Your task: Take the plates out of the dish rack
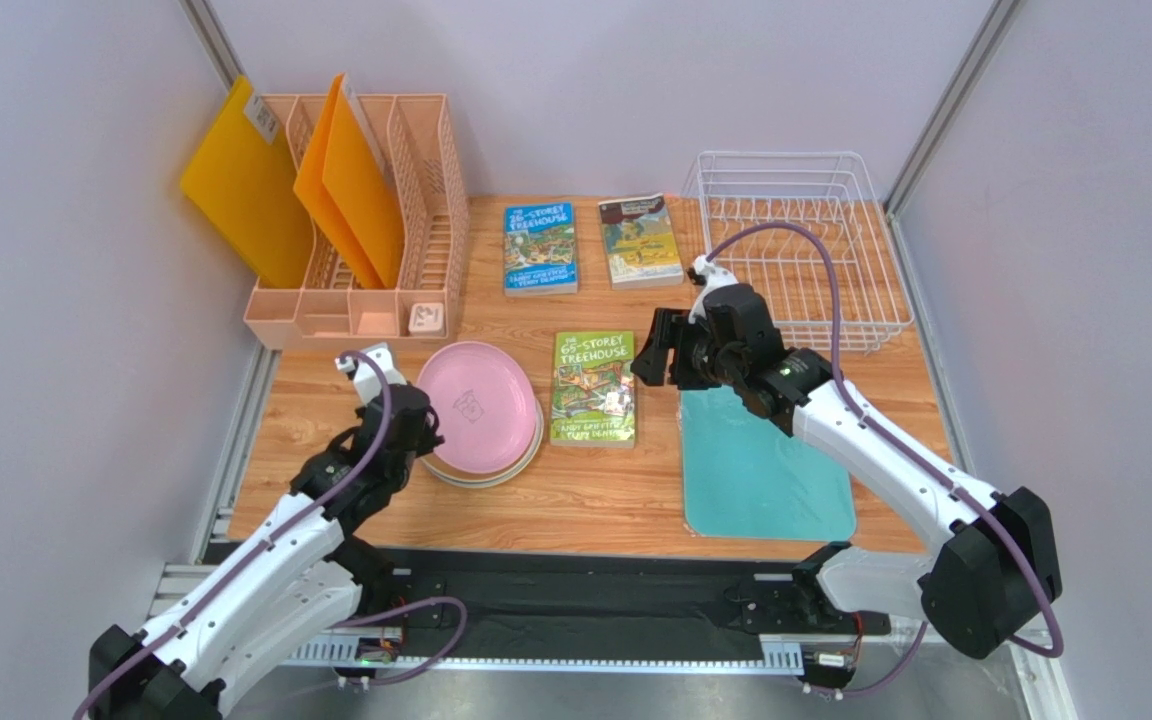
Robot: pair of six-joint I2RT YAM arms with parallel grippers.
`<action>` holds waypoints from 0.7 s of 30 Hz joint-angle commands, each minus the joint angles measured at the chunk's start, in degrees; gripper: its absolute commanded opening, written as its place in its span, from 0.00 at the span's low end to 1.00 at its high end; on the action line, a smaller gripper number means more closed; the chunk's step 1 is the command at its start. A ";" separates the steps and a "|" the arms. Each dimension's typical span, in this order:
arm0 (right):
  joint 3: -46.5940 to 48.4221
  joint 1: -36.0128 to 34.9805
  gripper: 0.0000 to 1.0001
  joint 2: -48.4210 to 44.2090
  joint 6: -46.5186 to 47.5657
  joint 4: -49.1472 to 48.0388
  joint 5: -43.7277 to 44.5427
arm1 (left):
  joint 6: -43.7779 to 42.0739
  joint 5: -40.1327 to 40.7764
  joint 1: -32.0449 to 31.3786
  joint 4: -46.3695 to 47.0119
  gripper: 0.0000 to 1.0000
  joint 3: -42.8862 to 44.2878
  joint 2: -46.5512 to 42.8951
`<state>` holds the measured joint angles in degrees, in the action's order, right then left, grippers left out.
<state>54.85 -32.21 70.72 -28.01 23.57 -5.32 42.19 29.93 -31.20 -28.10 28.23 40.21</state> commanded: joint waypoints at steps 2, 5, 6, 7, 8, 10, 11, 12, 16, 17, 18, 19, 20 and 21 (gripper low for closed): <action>2.28 0.04 0.69 -0.32 2.08 0.07 3.20 | 0.79 0.39 -0.09 0.85 0.13 0.95 0.31; 2.45 0.13 0.71 -0.32 2.87 0.51 4.44 | 0.87 0.48 -0.09 0.76 0.35 0.86 -0.30; 2.54 0.30 0.71 -0.40 3.13 0.86 4.70 | 0.78 0.48 -0.09 0.94 0.41 0.86 -0.65; 2.54 0.30 0.71 -0.49 3.22 0.95 4.97 | 0.52 0.39 -0.09 0.85 0.43 0.78 -0.92; 2.54 0.39 0.71 -0.49 3.40 1.12 5.06 | 0.35 0.39 -0.09 0.85 0.50 0.95 -1.09; 2.54 0.83 0.72 -0.75 3.49 1.30 5.15 | 0.17 0.30 -0.09 0.85 0.57 0.86 -1.44; 2.46 0.92 0.72 -0.84 3.75 1.39 5.23 | 0.17 0.30 -0.09 0.76 0.62 0.95 -1.53; 2.45 1.00 0.72 -0.85 3.93 1.65 5.23 | 0.08 0.13 -0.09 0.59 0.64 1.21 -1.45; 2.54 1.44 0.74 -1.46 4.98 2.26 8.13 | -1.06 -0.23 -0.09 0.50 0.68 2.18 -1.27; 2.54 1.62 0.74 -1.55 5.16 2.53 8.92 | -1.41 -0.14 -0.09 0.50 0.68 2.53 -1.27; 2.72 1.71 0.75 -1.64 5.59 3.05 9.62 | -2.20 -0.14 -0.09 0.50 0.69 3.49 -1.10; 2.72 1.88 0.79 -1.98 6.03 3.23 10.15 | -2.55 -0.14 -0.09 0.41 0.77 4.02 -1.18; 2.72 1.97 0.80 -2.25 6.39 3.32 11.20 | -2.99 0.12 -0.09 0.15 0.81 4.64 -1.10; 2.72 2.32 0.82 -2.43 6.82 3.58 11.73 | -3.60 0.39 -0.09 -0.98 0.91 6.21 -1.09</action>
<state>54.87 -30.70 70.67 -23.81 26.70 2.13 41.21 29.91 -31.20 -28.53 29.08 39.38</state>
